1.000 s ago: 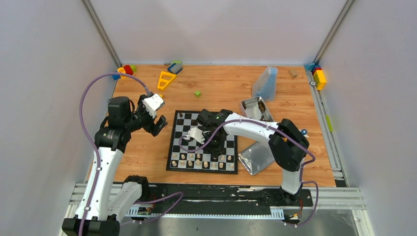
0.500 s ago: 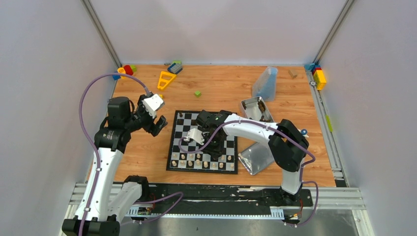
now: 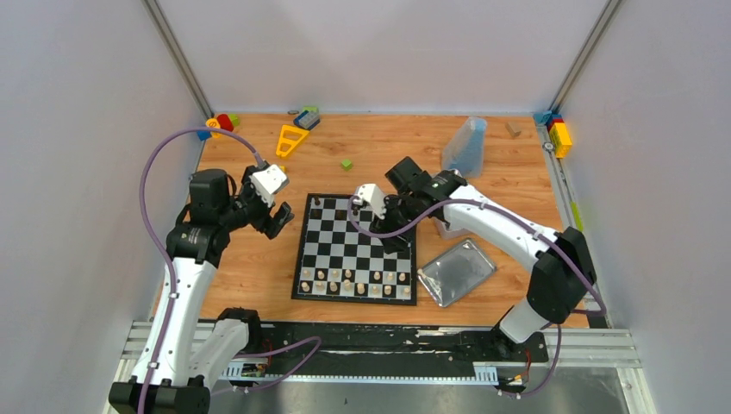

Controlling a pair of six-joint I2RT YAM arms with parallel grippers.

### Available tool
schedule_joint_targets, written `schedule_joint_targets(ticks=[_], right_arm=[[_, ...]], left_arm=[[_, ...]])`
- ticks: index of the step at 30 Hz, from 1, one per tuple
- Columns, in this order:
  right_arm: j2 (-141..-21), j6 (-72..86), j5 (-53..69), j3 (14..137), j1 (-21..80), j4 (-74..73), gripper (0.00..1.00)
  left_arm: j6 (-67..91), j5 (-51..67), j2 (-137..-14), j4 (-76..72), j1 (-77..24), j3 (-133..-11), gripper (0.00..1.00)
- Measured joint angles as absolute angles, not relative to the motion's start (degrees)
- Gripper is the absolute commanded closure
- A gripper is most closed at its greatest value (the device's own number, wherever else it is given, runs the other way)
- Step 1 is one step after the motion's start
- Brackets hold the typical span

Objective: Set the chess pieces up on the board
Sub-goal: Place the chess piece on the chessboard, then pick up the chess piece from the storage box.

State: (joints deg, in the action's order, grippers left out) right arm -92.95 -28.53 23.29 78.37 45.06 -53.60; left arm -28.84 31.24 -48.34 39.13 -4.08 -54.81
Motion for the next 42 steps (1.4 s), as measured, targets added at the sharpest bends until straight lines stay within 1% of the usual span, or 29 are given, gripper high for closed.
schedule_joint_targets(ticks=[9,16,23,42], right_arm=[[-83.4,-27.4,25.0,61.3,33.8,-51.7,0.56],[-80.8,-26.4,24.9,52.1,32.8,-49.5,0.57],[-83.8,-25.5,24.4,49.8,32.8,-44.6,0.62],[-87.1,-24.5,22.2,47.7,33.9,-40.8,0.65]], left_arm=[[-28.9,32.5,-48.6,38.3,-4.1,-54.2,0.15],[-28.8,32.6,-49.6,37.8,-4.0,-54.0,0.15],[-28.7,32.6,-50.1,37.4,-4.0,-53.6,0.15],[-28.7,32.5,-50.1,37.4,-4.0,-53.6,0.15]])
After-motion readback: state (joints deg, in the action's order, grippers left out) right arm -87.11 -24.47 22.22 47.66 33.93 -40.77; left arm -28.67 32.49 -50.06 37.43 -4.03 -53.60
